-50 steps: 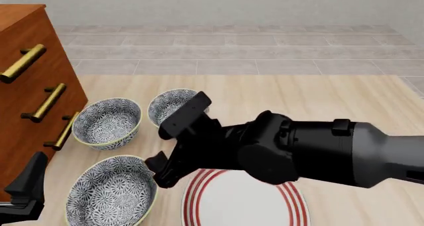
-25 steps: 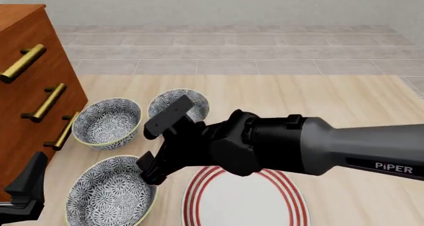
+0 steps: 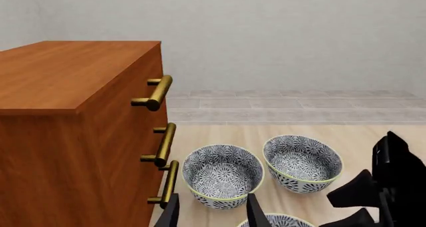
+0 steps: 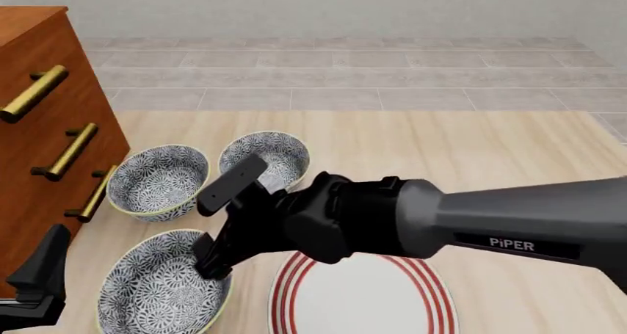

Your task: Put the bowl at the front on the plate.

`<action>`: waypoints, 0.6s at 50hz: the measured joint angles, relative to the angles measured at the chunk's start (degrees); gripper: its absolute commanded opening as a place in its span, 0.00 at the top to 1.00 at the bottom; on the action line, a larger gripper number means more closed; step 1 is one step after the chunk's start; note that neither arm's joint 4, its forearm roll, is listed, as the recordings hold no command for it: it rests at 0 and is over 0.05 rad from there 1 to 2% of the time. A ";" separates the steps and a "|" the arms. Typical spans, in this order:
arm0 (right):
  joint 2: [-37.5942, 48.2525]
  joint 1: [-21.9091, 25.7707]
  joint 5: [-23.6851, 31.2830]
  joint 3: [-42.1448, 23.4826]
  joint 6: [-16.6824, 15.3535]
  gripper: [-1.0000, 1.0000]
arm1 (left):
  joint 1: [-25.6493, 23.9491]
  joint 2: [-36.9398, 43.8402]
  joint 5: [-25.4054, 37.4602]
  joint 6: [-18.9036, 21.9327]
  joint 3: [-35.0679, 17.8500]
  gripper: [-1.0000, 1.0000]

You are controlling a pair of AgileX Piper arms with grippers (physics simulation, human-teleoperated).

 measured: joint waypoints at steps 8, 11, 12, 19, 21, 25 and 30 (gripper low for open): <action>1.51 0.35 -0.03 -0.63 0.22 0.00 | 0.00 0.00 0.00 0.00 0.00 0.00; 2.08 0.43 0.11 -0.96 0.25 0.00 | 0.00 0.00 0.00 0.00 0.00 0.00; 2.26 0.46 0.16 -1.06 0.26 0.00 | 0.00 0.00 0.00 0.00 0.00 0.00; 3.65 0.43 0.59 -1.99 0.19 0.00 | 0.00 0.00 0.00 0.00 0.00 0.00; 4.07 0.37 0.68 -2.27 0.14 0.00 | 0.00 0.00 0.00 0.00 0.00 0.00; 4.95 0.22 0.84 -2.86 0.02 0.00 | 0.00 0.00 0.00 0.00 0.00 0.00; 5.94 0.11 0.89 -3.43 -0.01 0.00 | 0.00 0.00 0.00 0.00 0.00 0.00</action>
